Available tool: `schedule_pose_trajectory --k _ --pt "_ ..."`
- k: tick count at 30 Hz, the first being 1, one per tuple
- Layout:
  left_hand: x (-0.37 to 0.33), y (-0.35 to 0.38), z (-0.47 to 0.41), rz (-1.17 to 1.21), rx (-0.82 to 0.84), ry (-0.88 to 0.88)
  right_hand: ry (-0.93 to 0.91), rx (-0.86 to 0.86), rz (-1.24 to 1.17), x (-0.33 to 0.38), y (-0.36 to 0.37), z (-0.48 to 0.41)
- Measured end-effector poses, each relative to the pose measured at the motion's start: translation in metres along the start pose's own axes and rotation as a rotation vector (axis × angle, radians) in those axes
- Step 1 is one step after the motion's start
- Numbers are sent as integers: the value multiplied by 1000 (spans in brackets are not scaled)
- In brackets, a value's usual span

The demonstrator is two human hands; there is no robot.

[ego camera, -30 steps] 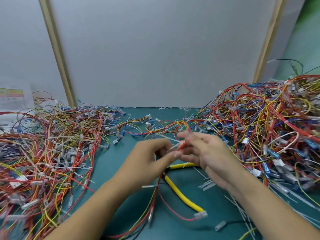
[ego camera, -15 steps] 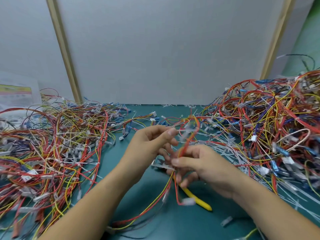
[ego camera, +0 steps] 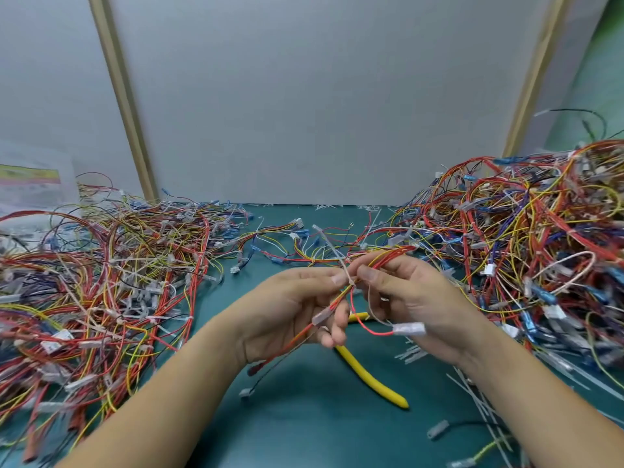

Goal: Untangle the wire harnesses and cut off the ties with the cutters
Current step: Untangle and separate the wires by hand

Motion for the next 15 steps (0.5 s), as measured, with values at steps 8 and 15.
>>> schedule_pose_trajectory --k 8,15 --pt "-6 -14 0 57 -47 72 22 -83 280 -3 -13 -2" --pt "-39 -48 15 -135 -405 369 124 226 1464 -13 -1 14"
Point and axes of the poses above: each hand's wrist, its own z-axis away from the middle knuckle, its own y-axis out of the palm, x = y × z, the point moved 8 cm from there along -z, towards the middle knuckle, and after that the axes turned 4 degrees about x, right-handed, at the moved point
